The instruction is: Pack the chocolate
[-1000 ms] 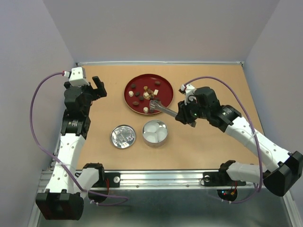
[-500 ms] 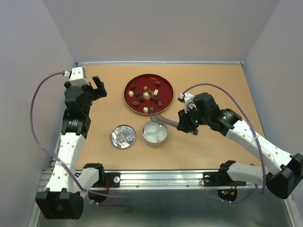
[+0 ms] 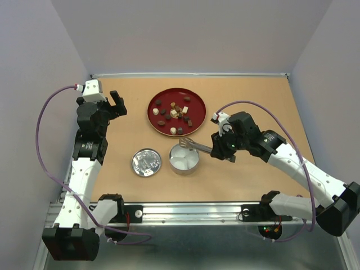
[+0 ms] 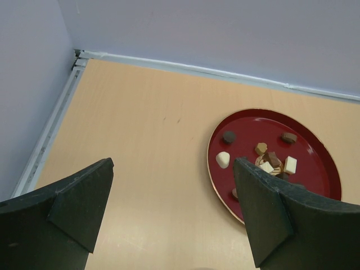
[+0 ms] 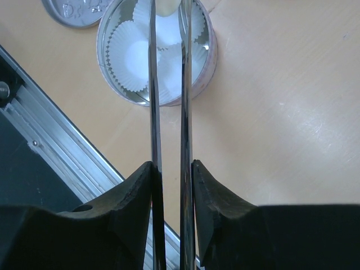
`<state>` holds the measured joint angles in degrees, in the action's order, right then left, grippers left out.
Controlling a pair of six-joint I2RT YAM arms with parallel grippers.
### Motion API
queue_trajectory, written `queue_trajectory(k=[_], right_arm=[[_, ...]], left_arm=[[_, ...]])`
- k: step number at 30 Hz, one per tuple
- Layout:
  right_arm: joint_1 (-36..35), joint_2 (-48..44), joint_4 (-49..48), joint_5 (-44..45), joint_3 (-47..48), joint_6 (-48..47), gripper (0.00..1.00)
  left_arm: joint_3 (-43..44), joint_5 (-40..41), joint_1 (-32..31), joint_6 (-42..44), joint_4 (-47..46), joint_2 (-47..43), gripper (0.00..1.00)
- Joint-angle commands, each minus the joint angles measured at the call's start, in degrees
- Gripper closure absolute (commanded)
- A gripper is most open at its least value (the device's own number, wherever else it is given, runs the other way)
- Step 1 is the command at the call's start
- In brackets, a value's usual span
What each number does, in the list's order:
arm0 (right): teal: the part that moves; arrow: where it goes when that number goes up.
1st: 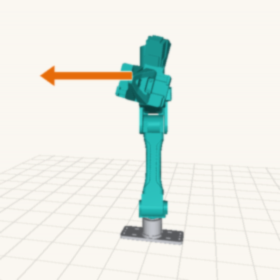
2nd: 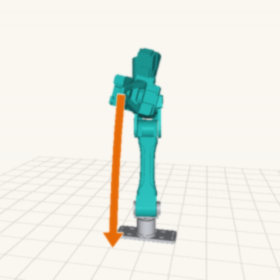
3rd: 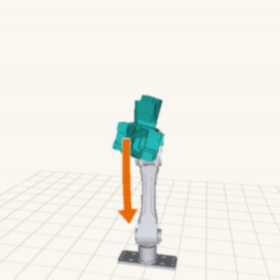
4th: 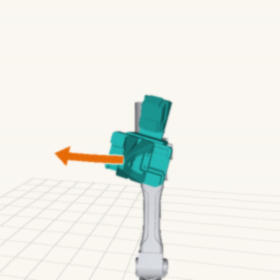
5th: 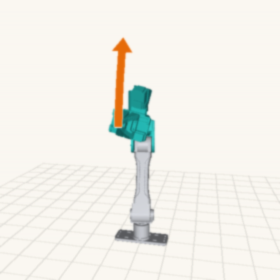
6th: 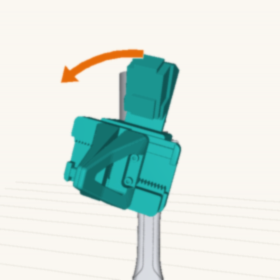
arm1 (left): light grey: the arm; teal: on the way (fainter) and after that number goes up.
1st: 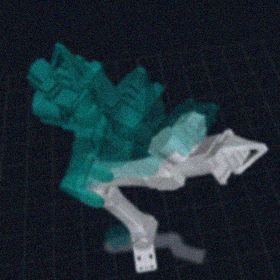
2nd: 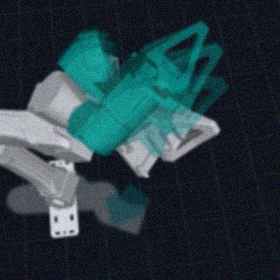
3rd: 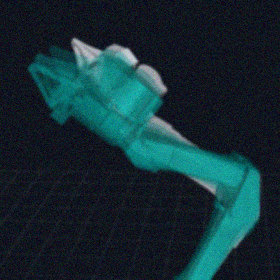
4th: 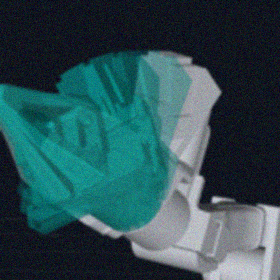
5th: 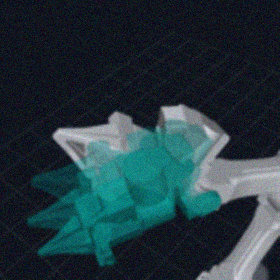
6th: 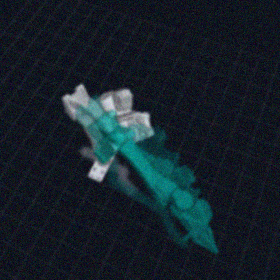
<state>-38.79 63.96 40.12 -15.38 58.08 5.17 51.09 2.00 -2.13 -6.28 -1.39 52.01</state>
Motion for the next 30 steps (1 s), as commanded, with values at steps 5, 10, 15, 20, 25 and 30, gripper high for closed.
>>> queue_trajectory(k=[5, 10, 15, 20, 25, 30], right_arm=[[-0.94, 0.28, -1.18, 0.00, -0.16, 0.37, 0.57], [-0.94, 0.64, -1.18, -0.09, 0.10, 0.28, 0.54], [-0.85, 0.37, -1.27, 0.17, 0.27, 0.54, 0.54], [-0.94, -0.51, -1.62, 0.87, 3.43, 0.98, 0.55], [-0.85, -0.25, -2.50, 3.76, 7.39, 1.34, 0.57], [-0.85, 1.95, -3.90, 8.34, 10.90, 1.16, 0.57]], left_arm=[[0.06, 0.37, 0.37, -0.04, -1.42, -0.24, 0.01], [0.15, 0.46, 0.37, -0.04, -1.42, -0.24, 0.01], [0.15, 0.37, 0.37, -0.04, -1.42, -0.24, 0.01], [0.06, 0.29, 0.37, -0.04, -1.42, -0.15, 0.01], [0.15, 0.29, 0.37, -0.04, -1.42, -0.33, 0.01], [0.06, 0.20, 0.37, 0.04, -1.42, -0.42, 0.01]])
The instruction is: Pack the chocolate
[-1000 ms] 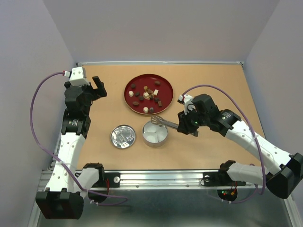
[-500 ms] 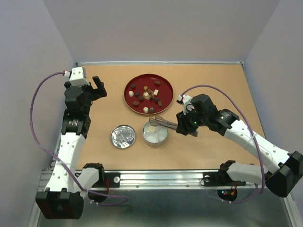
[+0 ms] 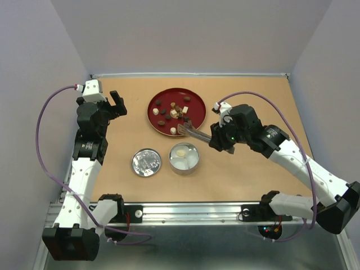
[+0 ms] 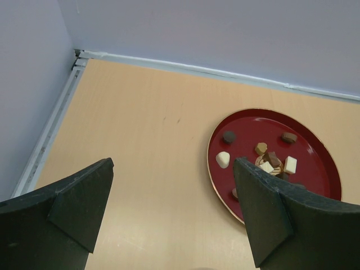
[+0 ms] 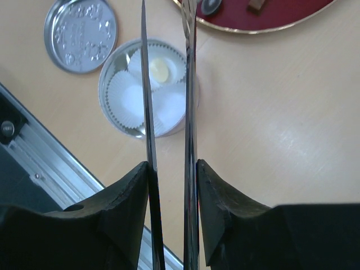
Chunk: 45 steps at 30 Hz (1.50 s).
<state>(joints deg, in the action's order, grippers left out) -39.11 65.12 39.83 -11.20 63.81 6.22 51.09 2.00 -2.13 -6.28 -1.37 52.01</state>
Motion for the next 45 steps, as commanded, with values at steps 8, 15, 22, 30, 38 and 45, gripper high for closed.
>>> queue_trajectory(k=[8, 15, 22, 30, 38, 45], right_arm=[[-0.61, 8.95, -10.56, 9.35, 6.94, -1.99, 0.56], [-0.53, 18.18, -12.59, 8.30, 10.01, -5.33, 0.56], [-0.53, 21.88, -13.20, 8.13, 11.86, -7.80, 0.56], [-0.79, 25.84, -13.20, 5.58, 13.44, -10.26, 0.55], [-2.46, 27.78, -12.85, 7.33, 13.36, -11.49, 0.52], [-4.30, 29.53, -11.27, 10.94, 14.76, -13.07, 0.52]], left_arm=[[0.06, 0.02, 0.37, -0.04, -1.45, -0.50, 0.01], [0.06, 0.11, 0.37, 0.22, -1.36, -0.33, 0.01], [0.24, -0.24, 0.37, 0.04, -1.36, -0.07, 0.01], [0.24, -0.59, 0.37, 0.04, -1.18, 0.46, 0.01], [0.33, -0.68, 0.37, 0.13, -1.09, 0.72, 0.01], [0.33, -0.51, 0.37, 0.13, -1.01, 0.55, 0.01]])
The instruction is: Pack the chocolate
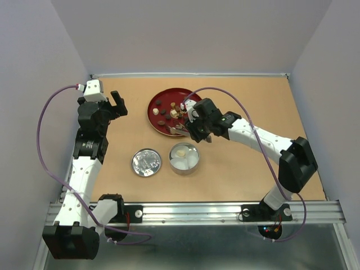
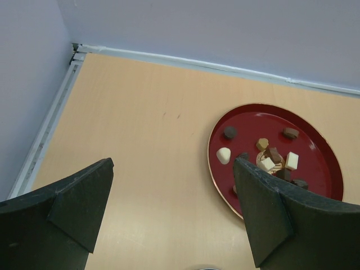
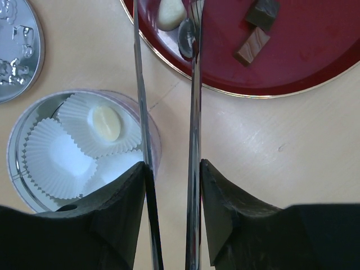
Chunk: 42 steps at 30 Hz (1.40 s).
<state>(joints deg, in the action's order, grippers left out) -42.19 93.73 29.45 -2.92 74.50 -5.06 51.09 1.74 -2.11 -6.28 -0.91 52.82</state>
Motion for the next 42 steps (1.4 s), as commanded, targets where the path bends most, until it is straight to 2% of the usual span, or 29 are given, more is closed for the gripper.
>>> queue_trajectory(k=[1, 16, 27, 42], right_arm=[[-1.83, 1.45, -0.10, 5.18, 4.77, -1.97, 0.52], [-5.44, 3.74, 6.49, 14.07, 8.12, -3.55, 0.56], [-6.23, 3.65, 9.48, 15.84, 10.75, -3.55, 0.57], [-6.15, 0.14, 6.32, 27.79, 13.48, 2.68, 0.57]], left_arm=[[0.41, -0.33, 0.35, 0.22, -1.47, -0.17, 0.01], [0.41, -0.33, 0.44, 0.31, -1.38, -0.52, 0.01], [0.33, -0.33, 0.44, 0.31, -1.38, -0.70, 0.01], [0.24, -0.16, 0.44, 0.31, -1.38, -0.96, 0.01]])
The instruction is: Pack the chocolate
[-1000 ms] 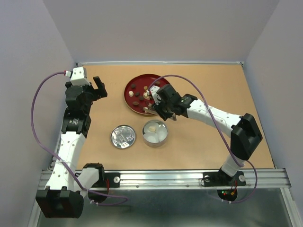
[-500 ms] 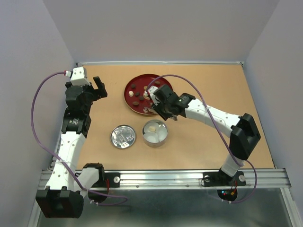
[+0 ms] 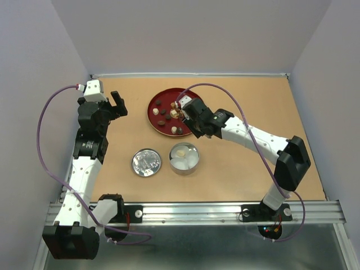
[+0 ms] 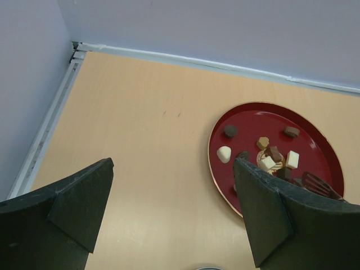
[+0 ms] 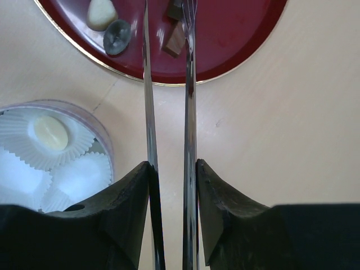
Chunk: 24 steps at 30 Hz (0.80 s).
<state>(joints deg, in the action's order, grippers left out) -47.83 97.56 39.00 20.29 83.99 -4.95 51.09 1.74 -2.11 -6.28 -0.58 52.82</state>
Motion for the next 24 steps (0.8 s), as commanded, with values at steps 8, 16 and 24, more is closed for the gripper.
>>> queue_trajectory(k=[8, 16, 24], right_arm=[[-0.59, -2.46, -4.29, 5.81, 3.29, 2.84, 0.57], [-0.51, -0.35, -4.29, 4.93, 2.76, 2.75, 0.57], [-0.51, 1.49, -4.29, 4.58, 2.32, 2.75, 0.56]], left_arm=[[0.24, -0.33, 0.44, 0.22, -1.79, -0.87, 0.01], [0.32, -0.51, 0.44, 0.22, -1.88, -0.79, 0.01], [0.24, -0.77, 0.44, 0.22, -1.88, -0.70, 0.01]])
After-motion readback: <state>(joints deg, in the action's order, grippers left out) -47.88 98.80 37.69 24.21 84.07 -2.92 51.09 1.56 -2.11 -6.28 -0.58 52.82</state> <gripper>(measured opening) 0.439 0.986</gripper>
